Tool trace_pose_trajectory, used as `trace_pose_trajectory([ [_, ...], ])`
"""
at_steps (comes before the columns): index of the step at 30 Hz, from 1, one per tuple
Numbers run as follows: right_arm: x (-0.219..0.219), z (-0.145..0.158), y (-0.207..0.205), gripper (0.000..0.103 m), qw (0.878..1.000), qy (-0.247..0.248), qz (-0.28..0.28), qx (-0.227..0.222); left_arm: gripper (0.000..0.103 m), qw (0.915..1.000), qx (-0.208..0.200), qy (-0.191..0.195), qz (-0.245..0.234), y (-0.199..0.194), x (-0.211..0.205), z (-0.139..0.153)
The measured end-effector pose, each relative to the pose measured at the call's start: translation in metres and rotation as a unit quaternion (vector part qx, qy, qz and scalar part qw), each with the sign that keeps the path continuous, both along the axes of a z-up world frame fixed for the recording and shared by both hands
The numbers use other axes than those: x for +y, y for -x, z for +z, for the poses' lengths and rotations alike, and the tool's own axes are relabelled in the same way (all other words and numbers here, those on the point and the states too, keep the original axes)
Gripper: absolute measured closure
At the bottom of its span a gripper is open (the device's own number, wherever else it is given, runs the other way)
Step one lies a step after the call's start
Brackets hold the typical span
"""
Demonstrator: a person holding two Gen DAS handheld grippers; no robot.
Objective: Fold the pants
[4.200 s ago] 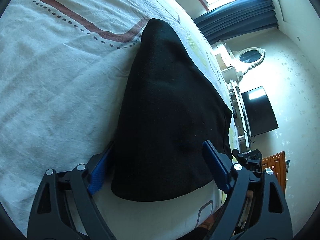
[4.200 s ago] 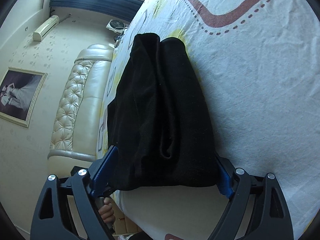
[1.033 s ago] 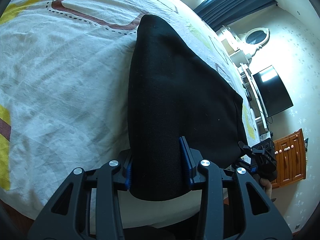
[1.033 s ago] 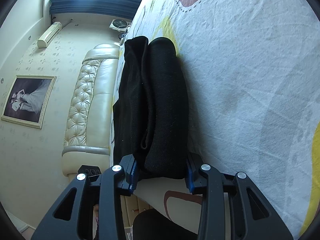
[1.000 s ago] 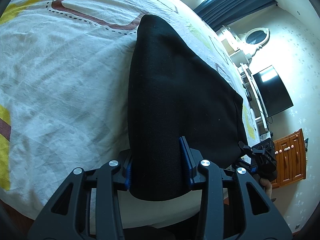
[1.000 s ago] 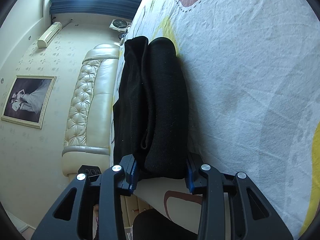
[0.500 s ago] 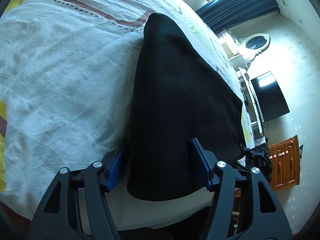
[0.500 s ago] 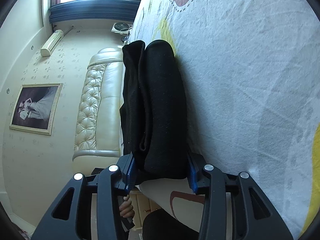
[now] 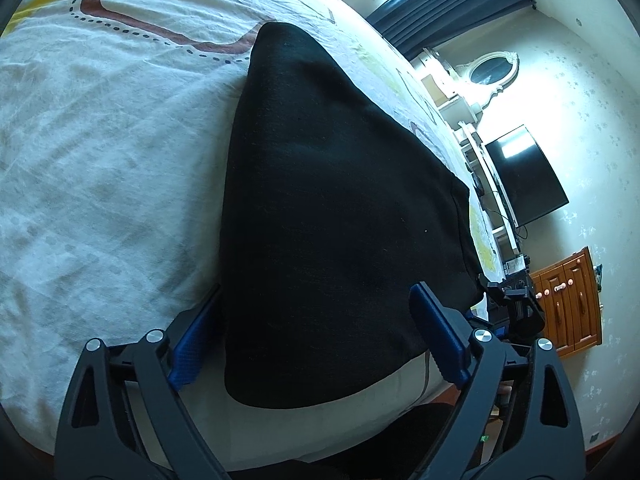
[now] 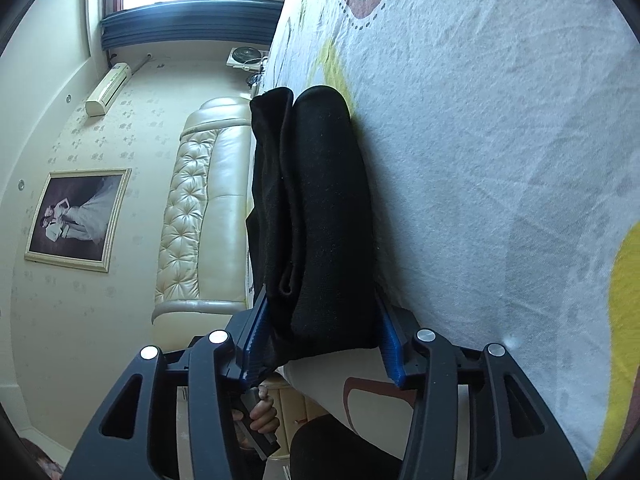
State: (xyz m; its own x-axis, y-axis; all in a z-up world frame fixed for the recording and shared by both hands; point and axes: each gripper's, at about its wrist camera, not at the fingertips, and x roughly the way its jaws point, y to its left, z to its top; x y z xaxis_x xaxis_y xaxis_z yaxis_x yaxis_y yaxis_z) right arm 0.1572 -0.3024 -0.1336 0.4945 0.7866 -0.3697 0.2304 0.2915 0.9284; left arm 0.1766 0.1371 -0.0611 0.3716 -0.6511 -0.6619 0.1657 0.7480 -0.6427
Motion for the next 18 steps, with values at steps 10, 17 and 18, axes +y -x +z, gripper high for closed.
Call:
trace_pose_trajectory([
  [10,-0.009,0.012,0.013,0.046,0.999,0.029,-0.013,0.011,0.01,0.9995,0.002,-0.032,0.0,-0.001,-0.009,0.0],
  [17,-0.007,0.029,0.024,0.036,0.992,0.121,0.0,0.02,0.01,0.9941,0.008,-0.107,0.017,0.012,-0.027,0.01],
  [18,-0.005,0.031,0.025,0.035,0.99,0.137,0.005,0.02,0.01,0.9927,0.009,-0.117,0.025,0.015,-0.029,0.012],
])
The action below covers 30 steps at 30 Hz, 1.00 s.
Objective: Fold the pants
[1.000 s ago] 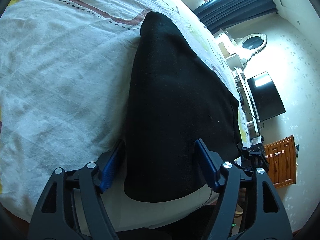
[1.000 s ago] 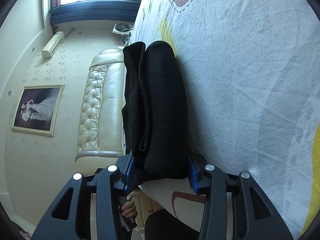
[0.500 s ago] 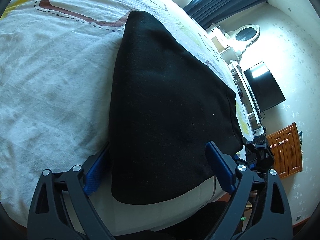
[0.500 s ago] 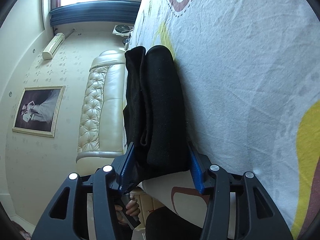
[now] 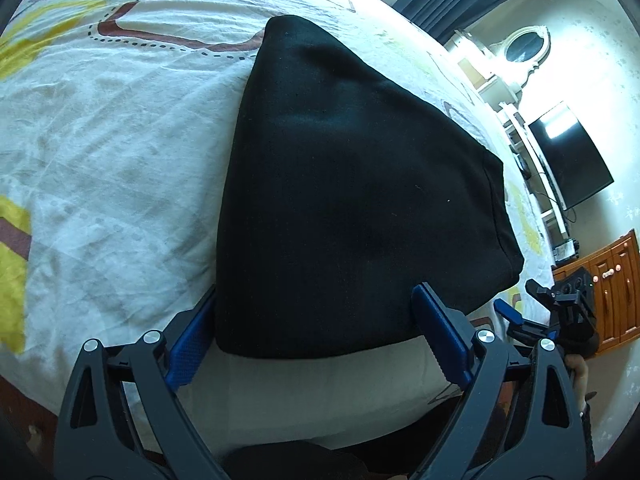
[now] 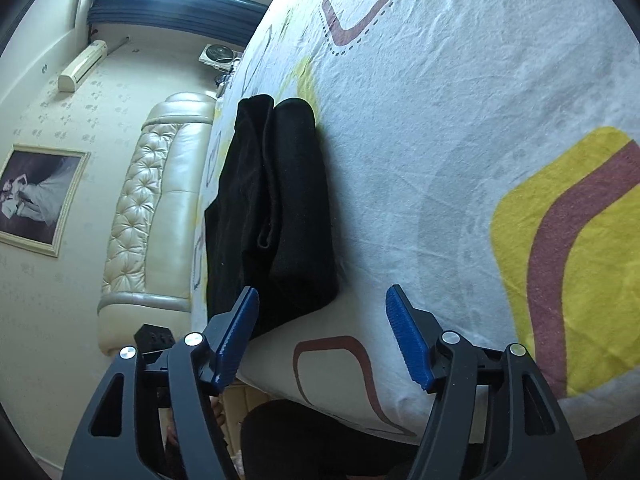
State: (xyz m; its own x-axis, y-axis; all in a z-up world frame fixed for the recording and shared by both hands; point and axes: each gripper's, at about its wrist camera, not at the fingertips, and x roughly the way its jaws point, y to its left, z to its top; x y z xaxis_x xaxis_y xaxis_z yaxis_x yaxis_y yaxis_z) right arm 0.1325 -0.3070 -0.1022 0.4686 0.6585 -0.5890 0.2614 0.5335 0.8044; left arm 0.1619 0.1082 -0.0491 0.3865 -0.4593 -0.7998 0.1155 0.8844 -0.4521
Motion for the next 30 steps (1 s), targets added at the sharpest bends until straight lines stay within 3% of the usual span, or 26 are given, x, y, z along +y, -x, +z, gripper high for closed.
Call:
trace_pose_trajectory([
  [7,0.024,0.019,0.009,0.03,0.99,0.137,0.023,-0.006,0.01,0.9973,-0.024,-0.049,0.048,0.038,-0.005,0.018],
  [14,0.065,0.039,0.015,0.025,0.953,0.295,0.056,-0.033,0.01,0.987,-0.078,-0.127,0.059,0.075,-0.011,0.035],
  [24,0.112,0.064,0.026,0.025,0.914,0.383,0.083,-0.102,0.01,0.9786,-0.111,-0.151,0.084,0.088,-0.01,0.042],
  [30,0.114,0.068,0.027,0.024,0.911,0.392,0.066,-0.11,0.01,0.9767,-0.116,-0.157,0.088,0.085,-0.013,0.041],
])
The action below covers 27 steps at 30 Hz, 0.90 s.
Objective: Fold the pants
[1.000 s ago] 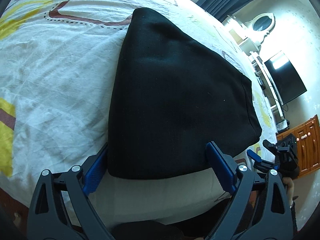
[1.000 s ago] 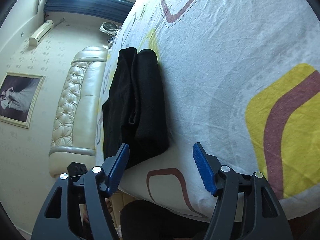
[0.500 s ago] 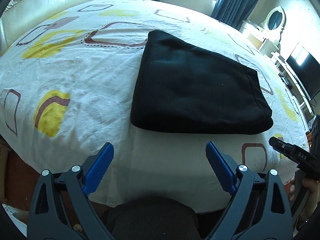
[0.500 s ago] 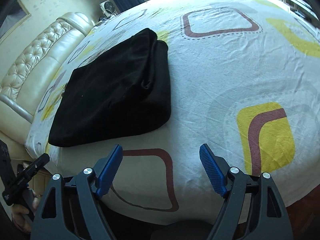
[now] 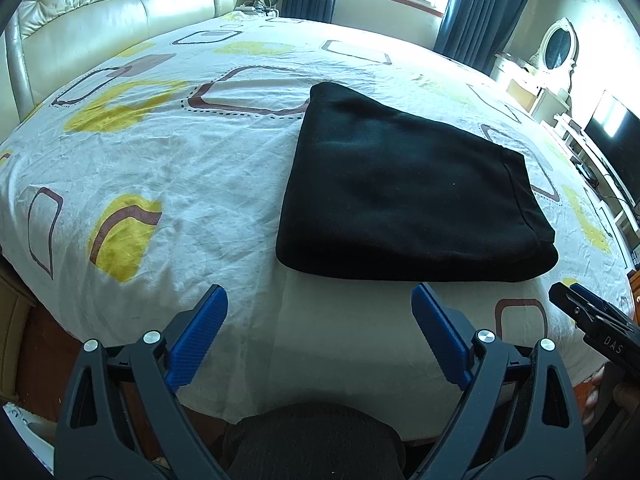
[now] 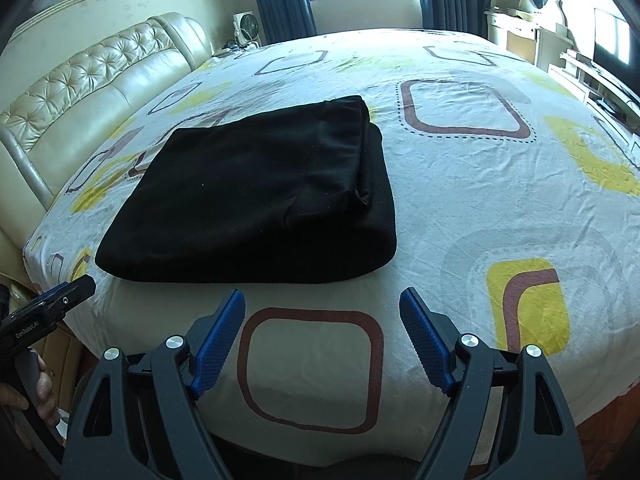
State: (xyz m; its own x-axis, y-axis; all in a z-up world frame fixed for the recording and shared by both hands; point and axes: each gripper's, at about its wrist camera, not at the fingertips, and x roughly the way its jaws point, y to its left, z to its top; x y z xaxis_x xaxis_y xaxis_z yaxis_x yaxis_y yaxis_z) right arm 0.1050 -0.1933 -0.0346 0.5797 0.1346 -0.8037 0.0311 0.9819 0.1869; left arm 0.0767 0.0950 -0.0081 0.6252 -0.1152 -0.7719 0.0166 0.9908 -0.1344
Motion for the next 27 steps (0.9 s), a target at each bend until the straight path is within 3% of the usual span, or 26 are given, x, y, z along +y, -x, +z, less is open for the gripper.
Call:
trace_pose_trajectory([
  [27,0.007,-0.007,0.004,0.024,1.0,-0.017,-0.004,0.015,0.01,0.9994,-0.017,-0.019,-0.025,0.004,-0.011,0.007],
])
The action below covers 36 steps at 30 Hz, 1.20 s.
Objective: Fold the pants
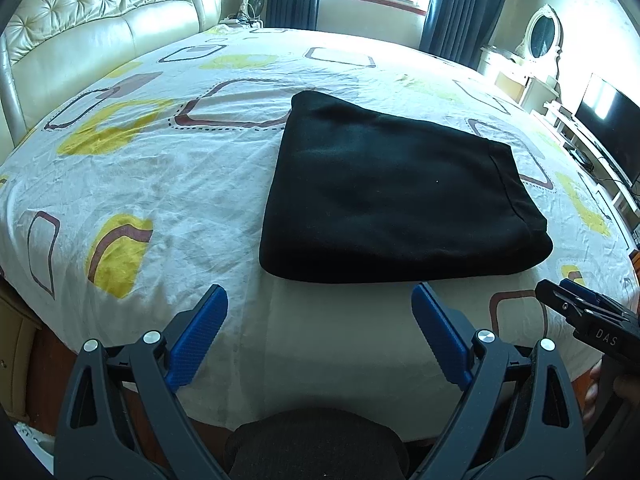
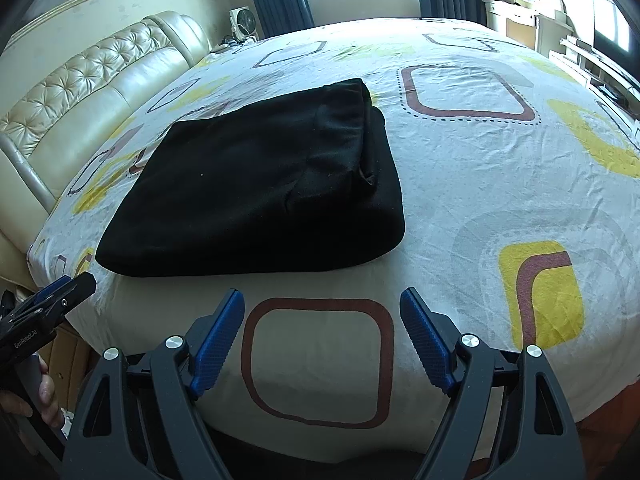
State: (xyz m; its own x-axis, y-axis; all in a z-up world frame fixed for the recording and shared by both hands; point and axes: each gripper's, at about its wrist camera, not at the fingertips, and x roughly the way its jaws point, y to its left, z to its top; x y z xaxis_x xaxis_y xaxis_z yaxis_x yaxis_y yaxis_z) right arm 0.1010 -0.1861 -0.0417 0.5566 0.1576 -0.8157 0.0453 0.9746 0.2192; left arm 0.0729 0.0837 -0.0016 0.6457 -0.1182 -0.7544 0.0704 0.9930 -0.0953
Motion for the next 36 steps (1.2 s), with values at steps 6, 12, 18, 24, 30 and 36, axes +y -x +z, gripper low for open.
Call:
trace_pose_trajectory([
  [6,-0.001,-0.002,0.0,0.024,1.0,-0.005,0.0,0.007,0.01,1.0,-0.004,-0.004,-0.001,0.0,-0.001,0.001],
  [12,0.002,-0.004,0.001,0.024,1.0,-0.006,0.003,0.009,0.01,0.9999,-0.01,-0.013,-0.002,0.001,-0.003,0.003],
  [18,0.003,-0.005,0.001,0.024,1.0,-0.007,0.005,0.013,0.01,0.9997,-0.009,-0.023,0.003,0.0,-0.003,0.004],
  [24,0.006,-0.007,0.001,0.024,1.0,-0.008,0.007,0.015,0.01,0.9994,-0.014,-0.03,0.0,0.001,-0.005,0.007],
  [30,0.006,-0.008,0.002,0.024,1.0,-0.01,0.01,0.019,0.003,0.9991,-0.017,-0.036,-0.015,0.002,-0.012,0.01],
  [36,0.007,-0.008,0.002,0.024,1.0,-0.012,0.011,0.021,0.003,0.9983,-0.033,-0.04,-0.027,0.006,-0.018,0.015],
])
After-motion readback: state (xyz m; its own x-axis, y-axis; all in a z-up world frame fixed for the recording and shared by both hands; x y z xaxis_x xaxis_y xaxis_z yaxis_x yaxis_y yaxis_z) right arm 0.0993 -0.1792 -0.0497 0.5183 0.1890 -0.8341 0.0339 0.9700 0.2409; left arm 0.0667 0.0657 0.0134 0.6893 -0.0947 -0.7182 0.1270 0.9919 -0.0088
